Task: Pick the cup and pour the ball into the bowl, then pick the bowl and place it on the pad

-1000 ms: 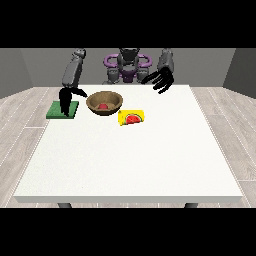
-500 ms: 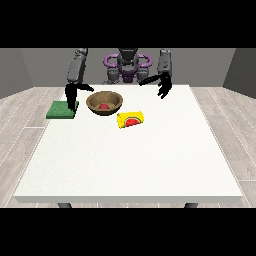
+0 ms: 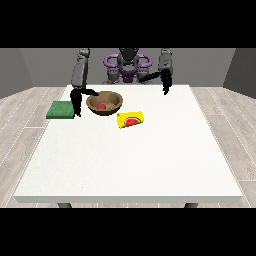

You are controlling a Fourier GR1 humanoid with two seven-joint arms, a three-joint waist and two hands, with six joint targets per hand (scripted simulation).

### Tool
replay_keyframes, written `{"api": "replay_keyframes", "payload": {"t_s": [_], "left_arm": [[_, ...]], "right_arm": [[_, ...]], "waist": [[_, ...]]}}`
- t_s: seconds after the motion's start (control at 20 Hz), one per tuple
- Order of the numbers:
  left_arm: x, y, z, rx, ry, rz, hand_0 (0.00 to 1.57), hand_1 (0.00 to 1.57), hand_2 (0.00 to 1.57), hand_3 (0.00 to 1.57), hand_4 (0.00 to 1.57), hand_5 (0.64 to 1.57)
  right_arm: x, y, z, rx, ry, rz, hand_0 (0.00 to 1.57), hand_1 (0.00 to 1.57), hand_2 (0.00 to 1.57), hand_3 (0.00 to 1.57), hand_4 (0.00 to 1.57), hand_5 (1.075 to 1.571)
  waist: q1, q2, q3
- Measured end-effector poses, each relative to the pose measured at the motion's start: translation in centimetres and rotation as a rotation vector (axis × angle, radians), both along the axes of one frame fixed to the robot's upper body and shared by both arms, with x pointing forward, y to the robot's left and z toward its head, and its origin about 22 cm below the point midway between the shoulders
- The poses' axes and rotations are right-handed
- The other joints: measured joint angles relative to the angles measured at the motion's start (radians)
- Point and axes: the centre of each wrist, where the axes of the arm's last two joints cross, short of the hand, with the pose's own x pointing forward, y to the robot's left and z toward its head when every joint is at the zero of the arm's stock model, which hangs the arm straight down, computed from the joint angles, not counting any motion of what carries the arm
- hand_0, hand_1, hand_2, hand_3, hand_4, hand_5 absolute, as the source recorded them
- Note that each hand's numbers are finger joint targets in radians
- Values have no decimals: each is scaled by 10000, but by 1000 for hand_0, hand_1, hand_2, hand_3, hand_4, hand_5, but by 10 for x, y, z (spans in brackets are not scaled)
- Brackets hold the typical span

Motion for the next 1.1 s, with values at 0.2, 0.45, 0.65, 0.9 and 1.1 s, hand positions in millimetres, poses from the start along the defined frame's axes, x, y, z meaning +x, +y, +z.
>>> {"api": "replay_keyframes", "payload": {"t_s": [0.2, 0.45, 0.65, 0.9, 1.1], "left_arm": [[-2, -5, 15, 56, -378, -382, 0, 0, 0, 0, 0, 1558], [-1, -3, 17, 203, -343, -496, 0, 0, 0, 0, 0, 1562], [0, 17, 6, 106, 178, -313, 0, 0, 0, 0, 0, 1564], [-5, 23, -1, 74, 553, -233, 0, 0, 0, 0, 0, 1565], [-7, 27, 7, 79, 340, -374, 0, 0, 0, 0, 0, 1567]], "right_arm": [[-6, -8, -3, 117, -324, -325, 0, 0, 0, 0, 192, 1528], [2, 10, -2, 539, -296, -585, 0, 0, 0, 0, 233, 1532], [13, 31, 3, 754, 368, -422, 0, 0, 0, 0, 347, 1546], [15, 55, -4, 842, 972, -262, 0, 0, 0, 0, 354, 1546], [8, 49, -12, 398, 1336, -872, 1571, 1571, 1571, 1571, 960, 1556]], "waist": [[380, 187, -155], [542, 248, -46], [419, -136, 70], [375, -464, 135], [579, -392, 33]]}}
